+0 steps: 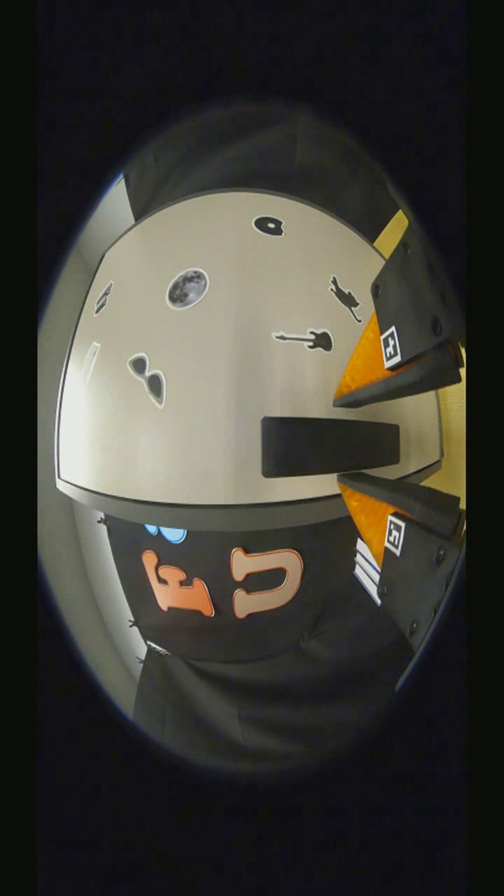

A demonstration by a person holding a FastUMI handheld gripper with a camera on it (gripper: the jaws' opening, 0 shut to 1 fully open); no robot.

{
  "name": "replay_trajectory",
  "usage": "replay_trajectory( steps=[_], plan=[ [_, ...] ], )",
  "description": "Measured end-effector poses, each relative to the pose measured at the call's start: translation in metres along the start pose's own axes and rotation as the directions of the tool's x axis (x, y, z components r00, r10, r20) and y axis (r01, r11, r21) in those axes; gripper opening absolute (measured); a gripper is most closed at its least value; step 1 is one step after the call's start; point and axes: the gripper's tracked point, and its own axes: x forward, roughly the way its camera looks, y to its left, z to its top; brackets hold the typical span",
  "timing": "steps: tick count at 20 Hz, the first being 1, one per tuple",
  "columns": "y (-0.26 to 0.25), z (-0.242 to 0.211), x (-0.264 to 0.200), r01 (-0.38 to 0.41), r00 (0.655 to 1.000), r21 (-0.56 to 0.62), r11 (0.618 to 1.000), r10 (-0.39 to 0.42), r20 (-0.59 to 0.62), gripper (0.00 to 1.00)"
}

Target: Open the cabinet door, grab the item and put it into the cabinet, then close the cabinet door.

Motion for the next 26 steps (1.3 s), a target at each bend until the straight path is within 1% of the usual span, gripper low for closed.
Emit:
replay_trajectory(
  steps=[1,2,4,6,7,10,12,14,16,19,23,26],
  plan=[
    [0.000,-0.003,0.006,0.006,1.000,-0.002,1.000,-0.006,-0.011,0.55],
    [0.000,-0.001,0.006,0.007,1.000,-0.003,1.000,-0.007,0.001,0.41],
    [-0.001,-0.002,0.005,0.004,1.000,-0.006,1.000,-0.004,-0.004,0.38],
    [0.000,-0.003,0.000,0.005,1.000,0.025,1.000,-0.005,-0.002,0.27],
    [-0.001,-0.004,-0.006,-0.006,1.000,0.011,1.000,0.006,-0.004,0.22],
    [-0.005,-0.005,-0.027,-0.049,0.999,-0.002,0.999,0.049,-0.007,0.22],
    [-0.015,-0.007,-0.063,-0.069,0.997,0.008,0.998,0.070,-0.013,0.22],
    [-0.030,-0.011,-0.095,-0.063,0.998,0.001,0.998,0.063,-0.004,0.22],
    [-0.050,-0.014,-0.127,-0.042,0.999,-0.006,0.999,0.042,0.009,0.22],
    [-0.081,-0.016,-0.170,0.001,1.000,0.031,1.000,-0.002,0.019,0.21],
    [-0.124,-0.020,-0.214,0.071,0.997,0.020,0.997,-0.071,0.031,0.21],
    [-0.158,-0.019,-0.242,0.115,0.993,0.028,0.993,-0.116,0.031,0.16]
  ],
)
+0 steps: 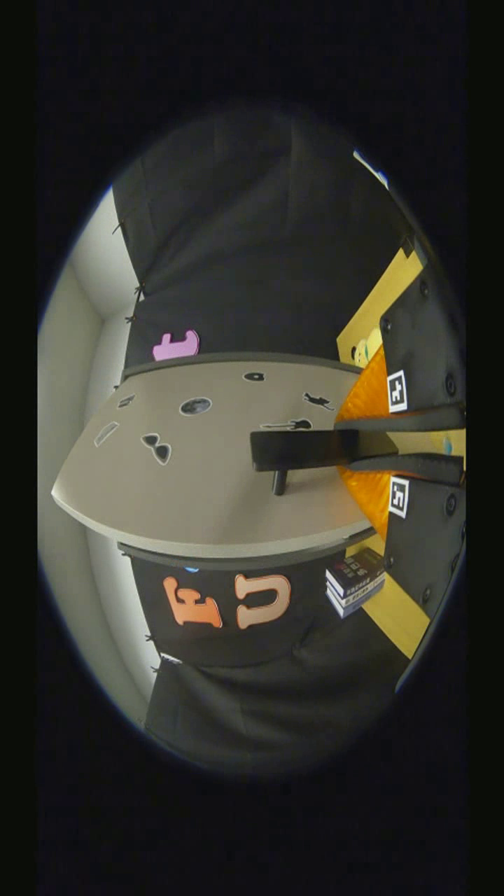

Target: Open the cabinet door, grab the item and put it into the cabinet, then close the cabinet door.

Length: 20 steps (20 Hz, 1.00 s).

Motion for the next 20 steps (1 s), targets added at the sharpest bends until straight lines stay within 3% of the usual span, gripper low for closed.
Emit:
replay_trajectory(
  steps=[3,7,10,12,15,20],
  plan=[
    [-0.044,0.002,-0.014,0.050,0.999,0.002,0.999,-0.050,0.015,0.12],
    [-0.112,0.004,-0.045,0.186,0.982,0.003,0.983,-0.186,0.028,0.09],
    [-0.161,0.006,-0.076,0.313,0.948,0.030,0.949,-0.314,0.045,0.09],
    [-0.168,0.008,-0.095,0.369,0.925,0.035,0.929,-0.370,0.081,0.08],
    [-0.144,-0.010,-0.094,0.358,0.930,0.012,0.934,-0.357,0.085,0.08],
    [-0.075,-0.075,-0.051,0.230,0.973,-0.015,0.973,-0.230,0.003,0.29]
  ],
)
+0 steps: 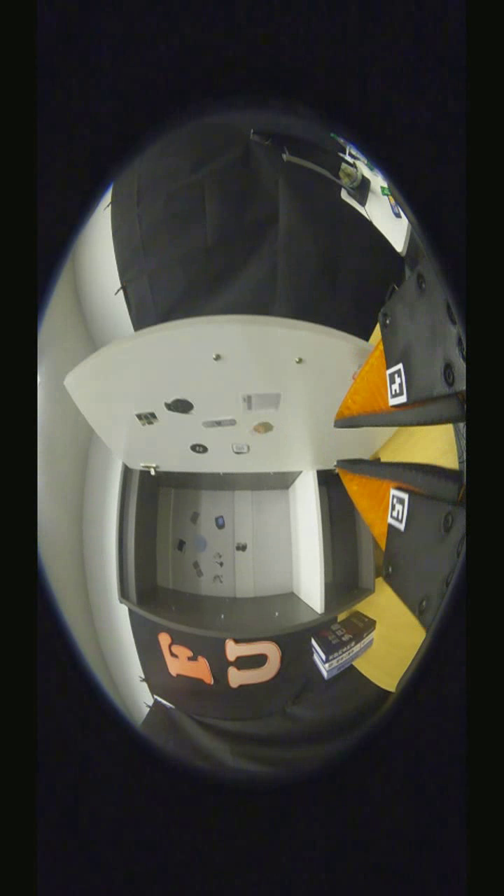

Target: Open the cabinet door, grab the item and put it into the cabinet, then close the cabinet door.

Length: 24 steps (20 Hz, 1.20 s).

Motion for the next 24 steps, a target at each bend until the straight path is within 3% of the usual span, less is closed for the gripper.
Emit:
replay_trajectory(
  steps=[5,8,11,12,18,24],
  plan=[
    [0.057,-0.067,0.023,-0.086,0.992,0.009,0.996,0.087,-0.093,0.44],
    [0.076,-0.108,0.036,-0.118,0.979,0.045,0.992,0.123,-0.164,0.79],
    [0.087,-0.151,0.049,-0.120,0.965,0.040,0.992,0.126,-0.232,0.84],
    [0.092,-0.167,0.052,-0.125,0.958,0.043,0.991,0.132,-0.254,0.99],
    [0.106,-0.256,0.066,-0.135,0.907,0.061,0.989,0.148,-0.394,0.98],
    [0.103,-0.314,0.074,-0.135,0.869,-0.009,0.991,0.114,-0.482,0.98]
  ],
)
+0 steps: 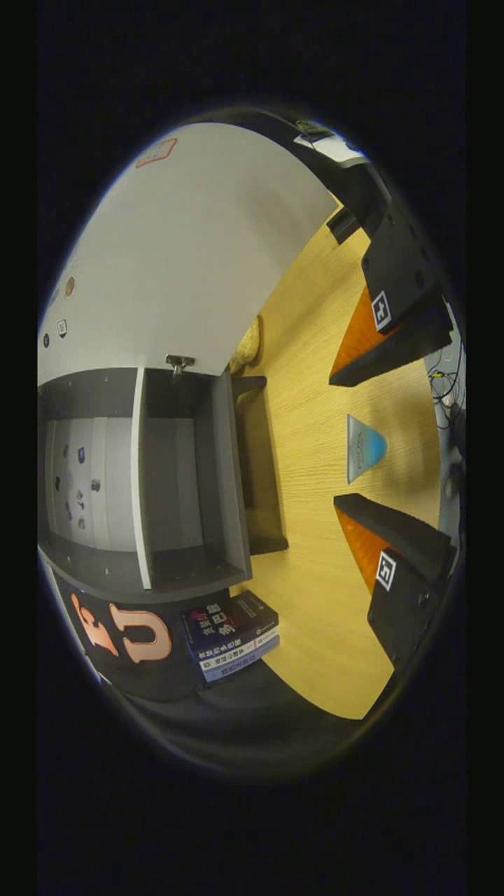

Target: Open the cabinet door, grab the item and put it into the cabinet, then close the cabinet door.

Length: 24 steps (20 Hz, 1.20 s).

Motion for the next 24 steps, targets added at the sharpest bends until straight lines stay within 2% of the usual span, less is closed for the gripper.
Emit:
replay_trajectory(
  steps=[4,5,6,9,10,12,15,18,24],
  plan=[
    [0.002,-0.018,0.013,-0.015,0.998,0.019,1.000,0.016,-0.053,0.98],
    [0.002,-0.020,0.016,-0.016,0.998,0.028,0.999,0.017,-0.059,0.95],
    [0.003,-0.022,0.017,-0.020,0.998,0.036,0.999,0.022,-0.063,0.86],
    [0.004,-0.022,0.019,-0.030,0.997,0.041,0.999,0.033,-0.069,0.77],
    [0.002,-0.021,0.019,-0.025,0.997,0.039,0.999,0.028,-0.072,0.64],
    [0.005,-0.017,0.014,-0.036,0.996,0.056,0.998,0.040,-0.080,0.64],
    [0.010,0.011,0.003,-0.058,0.996,0.084,0.995,0.064,-0.063,0.64],
    [0.014,0.054,-0.011,-0.085,0.996,0.058,0.995,0.086,-0.030,0.64],
    [0.034,0.172,-0.040,-0.183,0.980,0.019,0.983,0.181,0.079,0.64]
  ],
)
